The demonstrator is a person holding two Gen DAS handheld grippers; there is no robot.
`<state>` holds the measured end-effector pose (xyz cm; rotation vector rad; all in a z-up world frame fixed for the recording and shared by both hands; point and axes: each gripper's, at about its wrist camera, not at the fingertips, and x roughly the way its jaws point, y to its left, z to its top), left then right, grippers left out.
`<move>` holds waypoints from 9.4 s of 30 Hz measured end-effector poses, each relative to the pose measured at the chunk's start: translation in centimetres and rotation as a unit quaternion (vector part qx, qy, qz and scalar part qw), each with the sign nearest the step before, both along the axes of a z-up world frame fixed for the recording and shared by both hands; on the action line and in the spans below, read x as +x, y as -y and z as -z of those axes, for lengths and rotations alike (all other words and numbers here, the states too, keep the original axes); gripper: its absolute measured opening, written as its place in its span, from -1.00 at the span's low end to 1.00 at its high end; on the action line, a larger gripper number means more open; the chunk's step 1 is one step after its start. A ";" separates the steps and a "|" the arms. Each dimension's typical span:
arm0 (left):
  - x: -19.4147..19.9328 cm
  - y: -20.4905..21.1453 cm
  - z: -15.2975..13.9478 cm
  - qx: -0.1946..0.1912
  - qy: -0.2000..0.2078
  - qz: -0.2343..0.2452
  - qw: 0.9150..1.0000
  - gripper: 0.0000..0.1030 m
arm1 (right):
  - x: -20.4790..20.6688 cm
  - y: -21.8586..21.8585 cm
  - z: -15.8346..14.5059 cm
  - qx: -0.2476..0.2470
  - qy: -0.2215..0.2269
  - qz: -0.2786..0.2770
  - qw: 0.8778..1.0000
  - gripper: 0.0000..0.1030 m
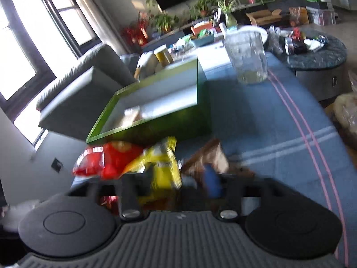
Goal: Organize snacks
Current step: 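Grasp the red-and-yellow striped chip bag with the right gripper, then lift the chip bag into the green box and release it, then grasp the green cracker bag with the right gripper, then carry the green cracker bag into the box and open the right gripper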
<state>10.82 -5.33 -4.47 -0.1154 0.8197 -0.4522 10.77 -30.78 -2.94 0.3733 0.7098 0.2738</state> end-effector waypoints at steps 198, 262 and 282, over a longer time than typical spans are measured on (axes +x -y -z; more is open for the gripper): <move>-6.2 -1.1 3.6 -0.019 -0.038 0.038 0.998 0.30 | -6.8 -3.5 3.8 -0.013 -0.051 -0.070 0.996 0.26; 16.6 3.1 -2.1 0.031 0.029 0.048 0.998 0.28 | 12.9 -2.4 -2.0 -0.029 0.048 -0.044 0.997 0.01; 23.1 3.0 1.2 0.034 -0.099 0.050 0.993 0.42 | 16.7 -3.6 1.0 -0.058 0.013 -0.038 0.997 0.18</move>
